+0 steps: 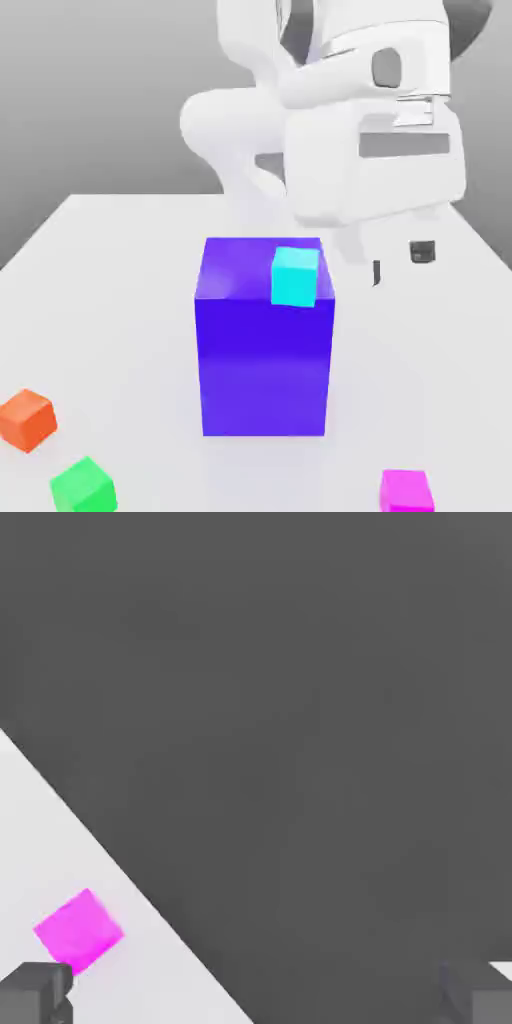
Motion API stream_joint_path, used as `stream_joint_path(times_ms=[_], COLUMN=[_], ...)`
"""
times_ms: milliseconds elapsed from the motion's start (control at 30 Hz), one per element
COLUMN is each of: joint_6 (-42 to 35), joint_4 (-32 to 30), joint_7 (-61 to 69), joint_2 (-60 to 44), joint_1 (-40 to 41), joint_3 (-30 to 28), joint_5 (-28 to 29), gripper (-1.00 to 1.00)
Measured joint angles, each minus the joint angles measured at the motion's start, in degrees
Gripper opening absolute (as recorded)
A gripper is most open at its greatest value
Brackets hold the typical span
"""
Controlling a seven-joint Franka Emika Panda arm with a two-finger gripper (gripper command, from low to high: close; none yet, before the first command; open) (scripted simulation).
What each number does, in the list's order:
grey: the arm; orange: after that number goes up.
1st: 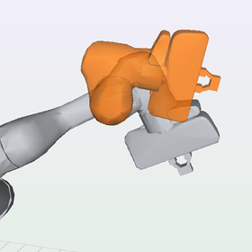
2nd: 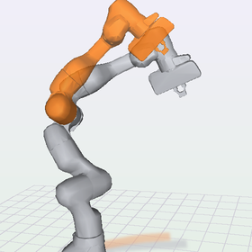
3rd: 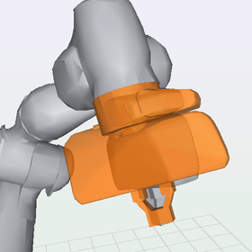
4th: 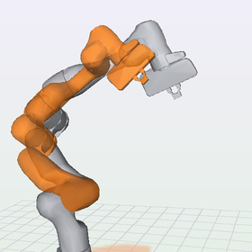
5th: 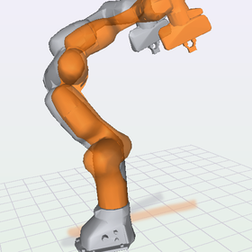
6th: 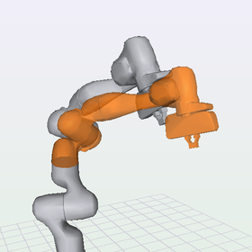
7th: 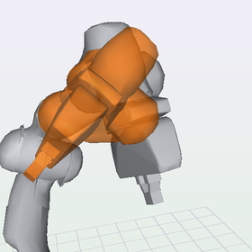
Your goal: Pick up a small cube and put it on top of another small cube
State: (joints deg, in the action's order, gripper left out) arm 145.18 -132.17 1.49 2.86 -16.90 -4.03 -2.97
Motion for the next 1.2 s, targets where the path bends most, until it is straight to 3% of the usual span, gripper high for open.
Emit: stream_joint_path(times_ms=[333, 500, 533, 733, 933, 1200], joint_6=[6.5, 13.7, 14.5, 14.8, 8.1, 4.6], joint_4=[-0.2, 1.5, 1.8, 1.9, 1.0, 2.9], joint_7=[20.3, 22.0, 22.0, 22.0, 22.3, 34.2], joint_2=[-20.7, -31.1, -32.1, -32.7, -23.7, -20.4], joint_1=[-1.7, -1.8, -1.8, -1.8, -1.8, 8.5], joint_3=[3.6, 4.1, 4.1, 4.1, 4.7, 0.2], joint_5=[2.3, 3.1, 3.1, 3.1, 3.0, 1.0], gripper=[0.00, 0.00, -1.00, -1.00, -1.00, -1.00])
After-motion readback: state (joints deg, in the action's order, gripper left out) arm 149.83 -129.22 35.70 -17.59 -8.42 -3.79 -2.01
